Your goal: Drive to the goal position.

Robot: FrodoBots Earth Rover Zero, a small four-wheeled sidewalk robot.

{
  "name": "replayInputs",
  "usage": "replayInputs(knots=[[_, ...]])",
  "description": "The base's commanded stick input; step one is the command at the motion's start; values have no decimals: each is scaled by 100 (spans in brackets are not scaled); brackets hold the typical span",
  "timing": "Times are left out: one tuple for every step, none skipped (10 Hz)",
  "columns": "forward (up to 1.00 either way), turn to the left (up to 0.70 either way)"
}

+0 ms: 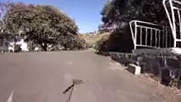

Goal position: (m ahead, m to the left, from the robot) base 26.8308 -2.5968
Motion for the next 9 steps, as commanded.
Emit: replayInputs(knots=[[50, 0], [50, 0], [50, 0], [50, 0], [50, 0], [50, 0], [50, 0], [50, 0], [50, 0]])
